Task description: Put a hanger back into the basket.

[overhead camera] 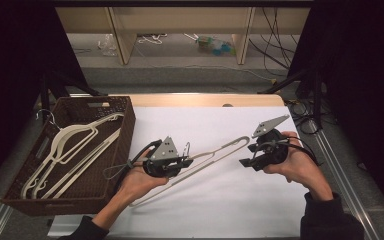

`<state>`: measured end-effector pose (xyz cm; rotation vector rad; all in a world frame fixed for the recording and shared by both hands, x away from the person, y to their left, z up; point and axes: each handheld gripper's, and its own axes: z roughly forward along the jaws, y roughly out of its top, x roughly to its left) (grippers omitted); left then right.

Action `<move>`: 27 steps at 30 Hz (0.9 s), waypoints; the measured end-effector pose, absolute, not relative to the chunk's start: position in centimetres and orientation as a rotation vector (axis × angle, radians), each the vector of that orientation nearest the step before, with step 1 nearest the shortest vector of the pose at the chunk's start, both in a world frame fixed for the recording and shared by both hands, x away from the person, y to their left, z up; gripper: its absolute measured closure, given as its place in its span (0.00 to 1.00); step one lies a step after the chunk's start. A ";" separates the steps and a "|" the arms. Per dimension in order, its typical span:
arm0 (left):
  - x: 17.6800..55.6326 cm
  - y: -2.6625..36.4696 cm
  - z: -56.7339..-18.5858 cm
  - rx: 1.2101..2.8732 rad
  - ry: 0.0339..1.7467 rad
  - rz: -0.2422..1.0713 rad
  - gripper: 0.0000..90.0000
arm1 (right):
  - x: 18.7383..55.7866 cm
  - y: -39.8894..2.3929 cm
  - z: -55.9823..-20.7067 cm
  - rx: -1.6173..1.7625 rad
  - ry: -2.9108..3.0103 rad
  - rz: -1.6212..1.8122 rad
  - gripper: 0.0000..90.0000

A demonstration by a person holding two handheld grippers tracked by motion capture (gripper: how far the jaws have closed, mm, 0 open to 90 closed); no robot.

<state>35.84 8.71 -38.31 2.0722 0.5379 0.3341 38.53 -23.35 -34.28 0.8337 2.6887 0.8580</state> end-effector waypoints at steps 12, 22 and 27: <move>35.3 10.6 -35.9 1.970 0.700 0.262 0.95 | 36.3 -24.1 -35.9 0.858 2.599 0.961 0.35; 33.3 13.9 -30.9 1.909 0.790 0.213 0.95 | 34.9 -24.7 -36.0 0.862 2.610 0.966 0.34; 32.9 16.6 -28.7 1.847 0.826 0.202 0.95 | 34.4 -25.1 -35.9 0.851 2.607 1.024 0.32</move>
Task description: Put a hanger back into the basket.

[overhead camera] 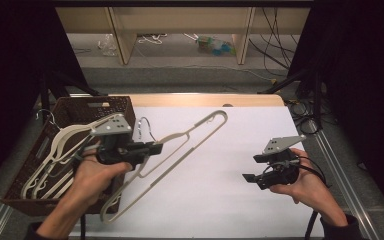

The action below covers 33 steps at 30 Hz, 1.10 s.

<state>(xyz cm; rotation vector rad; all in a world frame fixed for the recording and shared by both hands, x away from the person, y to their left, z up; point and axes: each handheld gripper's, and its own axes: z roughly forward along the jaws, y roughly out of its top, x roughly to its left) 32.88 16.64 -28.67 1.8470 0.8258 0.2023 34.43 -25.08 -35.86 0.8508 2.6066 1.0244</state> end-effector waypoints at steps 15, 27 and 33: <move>33.8 24.7 -24.7 1.717 0.908 0.241 0.95 | 33.7 -25.4 -38.1 0.856 2.589 1.151 0.27; 37.0 29.5 -25.8 1.685 0.991 0.266 0.95 | 33.3 -26.0 -39.9 0.905 2.549 1.188 0.22; 38.0 31.3 -25.8 1.693 0.991 0.296 0.95 | 33.1 -26.3 -41.0 0.927 2.529 1.206 0.21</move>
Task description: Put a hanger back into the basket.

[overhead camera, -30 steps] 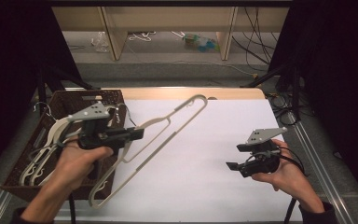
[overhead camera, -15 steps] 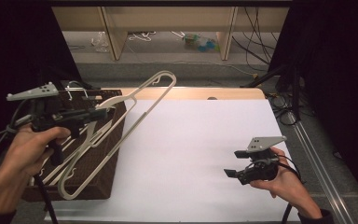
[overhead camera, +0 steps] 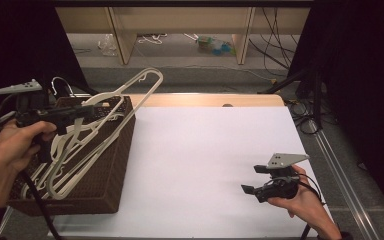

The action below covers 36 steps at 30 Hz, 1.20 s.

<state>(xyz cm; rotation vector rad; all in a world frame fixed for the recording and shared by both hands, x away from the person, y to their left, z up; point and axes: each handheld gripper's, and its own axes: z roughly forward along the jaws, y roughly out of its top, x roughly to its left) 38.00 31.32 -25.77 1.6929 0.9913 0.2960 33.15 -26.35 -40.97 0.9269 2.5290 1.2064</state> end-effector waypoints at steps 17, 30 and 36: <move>40.2 37.5 -27.5 1.727 1.060 0.331 0.95 | 33.1 -25.9 -41.7 0.924 2.540 1.219 0.22; 41.5 40.6 -30.5 1.751 1.124 0.308 0.95 | 33.3 -25.7 -42.1 0.915 2.557 1.213 0.22; 41.7 41.9 -32.3 1.738 1.168 0.277 0.95 | 33.3 -25.5 -42.1 0.917 2.568 1.211 0.22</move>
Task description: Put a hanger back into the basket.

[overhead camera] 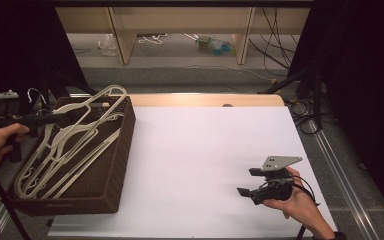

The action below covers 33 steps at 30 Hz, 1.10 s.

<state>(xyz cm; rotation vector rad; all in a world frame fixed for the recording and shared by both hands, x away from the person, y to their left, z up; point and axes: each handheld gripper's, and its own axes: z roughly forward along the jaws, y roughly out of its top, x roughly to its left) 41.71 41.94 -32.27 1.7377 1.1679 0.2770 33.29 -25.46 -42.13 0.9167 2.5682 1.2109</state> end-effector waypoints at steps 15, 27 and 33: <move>42.6 42.3 -35.0 1.755 1.234 0.189 0.95 | 33.4 -25.6 -42.2 0.911 2.568 1.211 0.22; 42.6 43.1 -37.8 1.770 1.357 0.255 0.91 | 33.3 -25.5 -42.2 0.921 2.568 1.211 0.22; 42.6 42.9 -37.3 1.753 1.392 0.275 0.76 | 33.4 -25.6 -42.2 0.925 2.573 1.215 0.23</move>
